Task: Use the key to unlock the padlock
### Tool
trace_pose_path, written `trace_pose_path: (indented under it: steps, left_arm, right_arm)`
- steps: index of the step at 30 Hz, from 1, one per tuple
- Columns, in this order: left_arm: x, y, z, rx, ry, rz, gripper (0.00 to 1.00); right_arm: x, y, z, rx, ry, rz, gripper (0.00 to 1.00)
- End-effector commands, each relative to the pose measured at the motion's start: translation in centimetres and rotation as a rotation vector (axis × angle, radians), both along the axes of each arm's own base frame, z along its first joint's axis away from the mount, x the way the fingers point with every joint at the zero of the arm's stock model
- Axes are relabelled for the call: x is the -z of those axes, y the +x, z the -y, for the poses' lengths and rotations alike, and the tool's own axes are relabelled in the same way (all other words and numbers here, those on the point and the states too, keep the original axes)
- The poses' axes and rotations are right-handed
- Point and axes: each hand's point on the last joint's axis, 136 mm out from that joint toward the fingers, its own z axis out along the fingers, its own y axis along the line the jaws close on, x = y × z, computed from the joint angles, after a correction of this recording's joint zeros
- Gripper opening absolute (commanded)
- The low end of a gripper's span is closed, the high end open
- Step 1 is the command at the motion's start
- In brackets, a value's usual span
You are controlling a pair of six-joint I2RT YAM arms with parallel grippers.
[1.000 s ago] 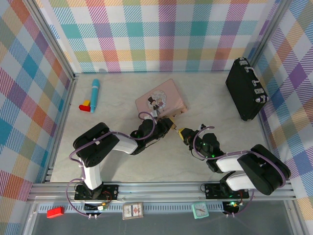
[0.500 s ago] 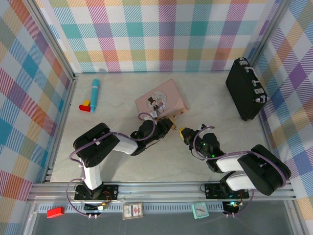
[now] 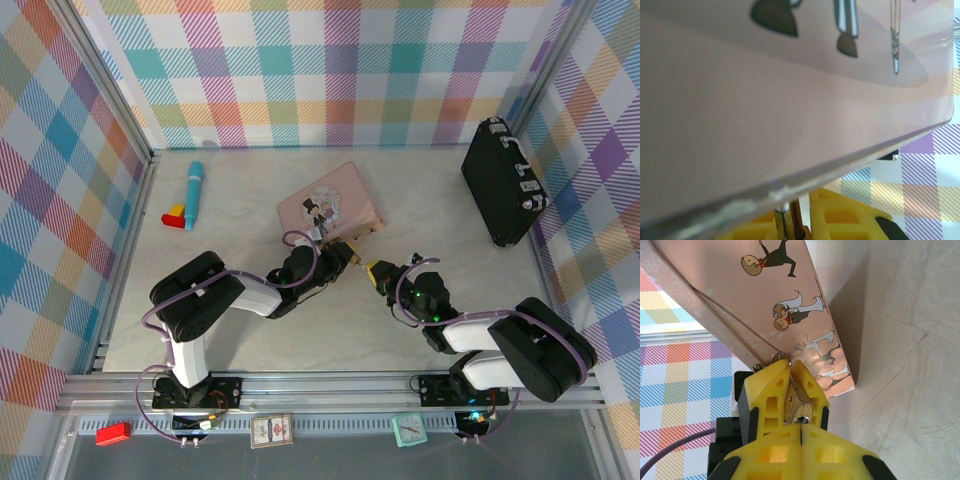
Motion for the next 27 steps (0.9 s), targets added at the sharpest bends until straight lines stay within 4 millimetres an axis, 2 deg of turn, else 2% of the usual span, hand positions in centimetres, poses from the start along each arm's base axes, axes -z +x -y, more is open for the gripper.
trace_pose_path:
  steps: [1, 13, 27]
  left_arm:
    - [-3.8, -1.4, 1.8, 0.056, -0.138, 0.027, 0.00]
    - [-4.3, -1.9, 2.2, 0.059, -0.143, 0.028, 0.00]
    - [-4.3, -0.9, 1.6, 0.022, -0.136, 0.022, 0.00]
  right_arm:
    - [-0.4, 0.2, -0.2, 0.004, 0.000, 0.025, 0.00]
    - [-0.2, 0.3, 0.0, 0.018, -0.003, 0.017, 0.00]
    - [-0.2, -0.5, 0.3, 0.017, -0.077, 0.002, 0.00]
